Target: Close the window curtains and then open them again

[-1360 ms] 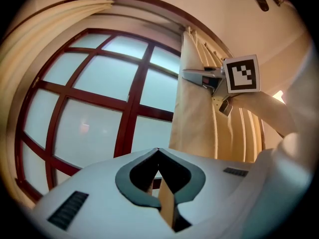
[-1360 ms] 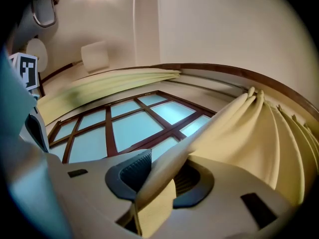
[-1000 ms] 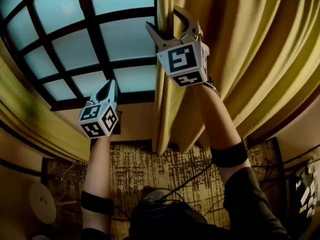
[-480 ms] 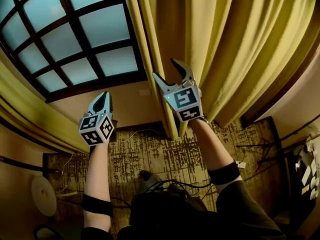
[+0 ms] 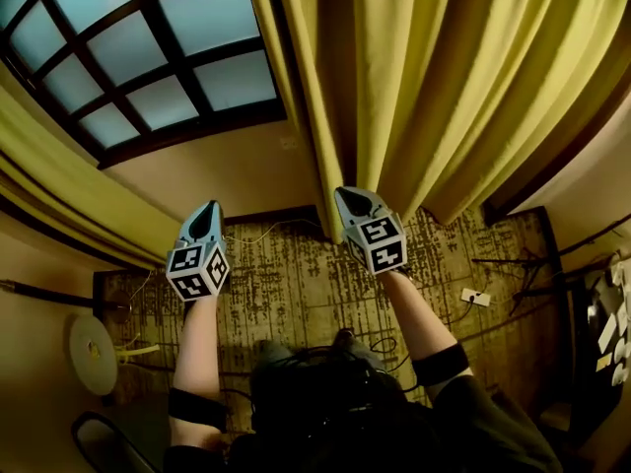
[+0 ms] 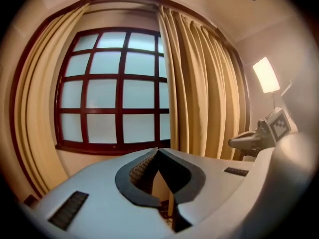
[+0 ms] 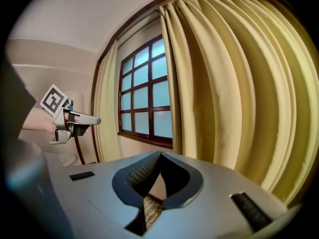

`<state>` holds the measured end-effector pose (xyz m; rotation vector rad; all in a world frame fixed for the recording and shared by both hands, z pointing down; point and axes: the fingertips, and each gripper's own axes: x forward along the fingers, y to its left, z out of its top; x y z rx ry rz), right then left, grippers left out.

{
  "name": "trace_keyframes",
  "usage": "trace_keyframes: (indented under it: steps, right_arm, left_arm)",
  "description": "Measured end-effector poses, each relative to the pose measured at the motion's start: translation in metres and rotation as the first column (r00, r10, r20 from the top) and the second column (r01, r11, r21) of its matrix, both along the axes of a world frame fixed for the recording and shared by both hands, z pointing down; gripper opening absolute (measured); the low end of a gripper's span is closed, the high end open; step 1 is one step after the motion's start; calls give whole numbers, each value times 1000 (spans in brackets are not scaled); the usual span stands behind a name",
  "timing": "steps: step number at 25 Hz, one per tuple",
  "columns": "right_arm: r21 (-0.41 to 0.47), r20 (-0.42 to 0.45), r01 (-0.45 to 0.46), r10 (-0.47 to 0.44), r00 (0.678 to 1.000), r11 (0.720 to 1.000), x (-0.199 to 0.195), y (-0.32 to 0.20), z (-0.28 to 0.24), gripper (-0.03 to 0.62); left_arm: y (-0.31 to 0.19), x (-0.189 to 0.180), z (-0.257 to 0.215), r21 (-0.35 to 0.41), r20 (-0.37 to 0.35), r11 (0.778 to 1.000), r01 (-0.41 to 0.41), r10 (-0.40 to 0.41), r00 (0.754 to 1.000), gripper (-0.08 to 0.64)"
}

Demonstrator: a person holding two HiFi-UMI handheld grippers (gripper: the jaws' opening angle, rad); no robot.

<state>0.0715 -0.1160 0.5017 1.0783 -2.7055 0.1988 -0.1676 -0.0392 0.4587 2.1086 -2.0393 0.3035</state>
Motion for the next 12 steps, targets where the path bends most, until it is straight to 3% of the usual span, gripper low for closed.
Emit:
trace_keyframes:
  steps: [8,12]
  right_arm:
    - [-131,-19,-72,70,997,989,-5,39,52,0]
    - [-197,-7,-107,107,994,975,-20,58,72,0]
  left_arm:
    - [38,-24,43,-58,-13,998,-22,21,1000,3]
    - [61,-54,54,-73,1,997,-27,27,1000,3]
